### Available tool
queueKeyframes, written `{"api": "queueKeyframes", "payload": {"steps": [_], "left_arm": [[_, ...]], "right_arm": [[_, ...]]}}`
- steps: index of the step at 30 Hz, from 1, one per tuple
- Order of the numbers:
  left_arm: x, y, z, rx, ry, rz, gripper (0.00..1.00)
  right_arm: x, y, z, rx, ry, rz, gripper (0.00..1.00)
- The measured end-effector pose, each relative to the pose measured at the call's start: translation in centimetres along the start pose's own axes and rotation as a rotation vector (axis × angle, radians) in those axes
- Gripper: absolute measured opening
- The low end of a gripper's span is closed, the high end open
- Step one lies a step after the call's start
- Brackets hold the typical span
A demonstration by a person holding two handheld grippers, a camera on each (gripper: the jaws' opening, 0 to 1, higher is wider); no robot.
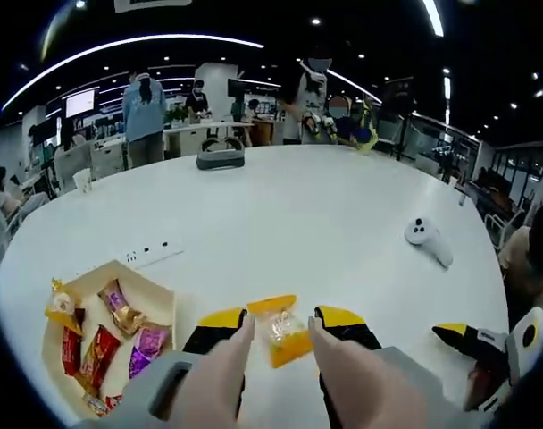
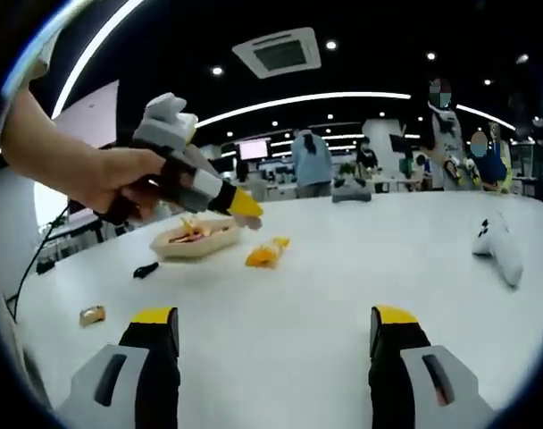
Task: Place the target food into the container with the food tongs after gripping and lifting it, then release it inside without dropping or visibly crushing the food.
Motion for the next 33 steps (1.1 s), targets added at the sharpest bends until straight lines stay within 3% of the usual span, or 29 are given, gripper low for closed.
{"api": "queueKeyframes", "payload": {"steps": [5,10,15,20,33], "left_arm": [[0.2,-1.0,-0.3,-0.003,0.004,0.014,0.29],[0.0,-1.5,-1.1,-0.005,-0.021,-0.001,0.29],[0.5,-2.2,-1.1,-0.020,-0.021,0.022,0.30],[0.9,-2.5,-0.8,-0.038,0.094,0.032,0.29],[1.5,-3.4,-0.9,-0.110,0.019,0.052,0.28]], "right_arm": [[-0.4,0.3,-0.5,0.008,-0.029,-0.034,0.90],[0.1,0.1,-1.0,0.043,-0.017,-0.007,0.87],[0.0,0.3,-1.1,0.059,-0.017,-0.016,0.83],[0.0,0.1,-1.0,0.072,0.018,-0.020,0.88],[0.3,0.1,-1.1,0.076,0.021,-0.001,0.86]]}}
Point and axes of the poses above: the point that each gripper's makers call its tool centre point, and the gripper's own axes: y roughly backward along the fingers, z roughly to its left, x roughly out of its underside, the point moved 1 cm from there along y, roughly backward along the fingers, and after that the axes turned 14 degrees about z, right-handed, at the moved point
